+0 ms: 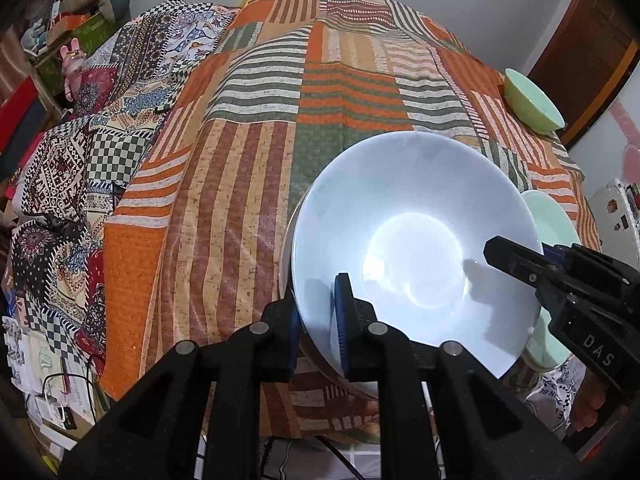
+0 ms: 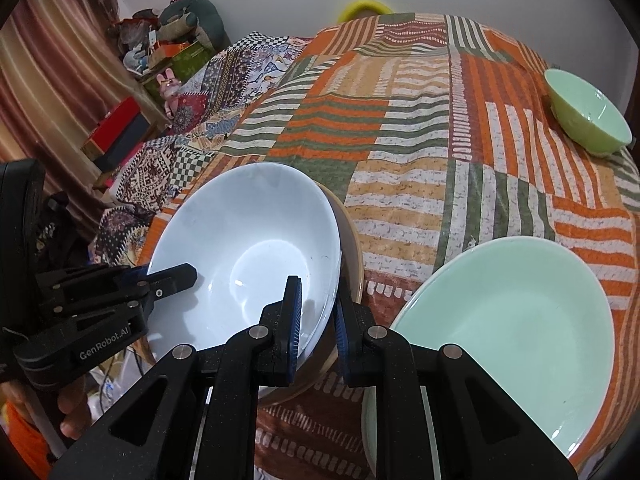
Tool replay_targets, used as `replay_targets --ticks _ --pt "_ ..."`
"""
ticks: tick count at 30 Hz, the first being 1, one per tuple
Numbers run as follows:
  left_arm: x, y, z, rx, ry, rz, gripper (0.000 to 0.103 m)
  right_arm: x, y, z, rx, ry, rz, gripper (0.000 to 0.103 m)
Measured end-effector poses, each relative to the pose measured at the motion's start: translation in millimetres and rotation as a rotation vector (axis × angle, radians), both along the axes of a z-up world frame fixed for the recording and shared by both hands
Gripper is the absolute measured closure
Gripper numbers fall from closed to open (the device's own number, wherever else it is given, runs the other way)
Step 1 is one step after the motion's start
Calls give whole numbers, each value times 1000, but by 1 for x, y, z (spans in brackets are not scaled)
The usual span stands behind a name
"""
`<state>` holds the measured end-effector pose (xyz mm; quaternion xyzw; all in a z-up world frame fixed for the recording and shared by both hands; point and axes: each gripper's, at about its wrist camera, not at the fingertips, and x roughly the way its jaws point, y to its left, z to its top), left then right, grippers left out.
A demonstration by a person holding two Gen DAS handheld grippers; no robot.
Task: Organize plates and bowls
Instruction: 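Lower the white spotted bowl into the pink bowl with both tools, then open both tools and move them toward the mint green bowl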
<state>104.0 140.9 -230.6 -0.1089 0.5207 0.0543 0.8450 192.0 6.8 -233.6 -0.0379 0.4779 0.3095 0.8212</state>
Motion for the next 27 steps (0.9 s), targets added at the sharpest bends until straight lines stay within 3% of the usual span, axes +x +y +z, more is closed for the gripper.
replay_targets --ticks 5,7,9,11,18,23,27 --pt "-2 -2 3 24 3 -1 88 0 0 0 -9 -2 7 88" --pt "-5 -3 8 73 -9 1 86 1 0 1 -8 -7 5 88" --pt "-7 -5 13 106 -30 -11 79 -1 -1 6 -7 -42 -1 87" --pt "-8 -5 15 104 -36 -12 74 -2 0 10 -7 -56 5 82" --pt "-7 -5 21 69 -49 -7 74 -1 -4 12 -3 -55 -2 80" --pt "-5 -11 32 54 -70 -17 74 -1 -15 16 17 -58 -30 62" --pt "-2 -21 51 58 -116 -32 67 2 -32 25 42 -72 -53 55"
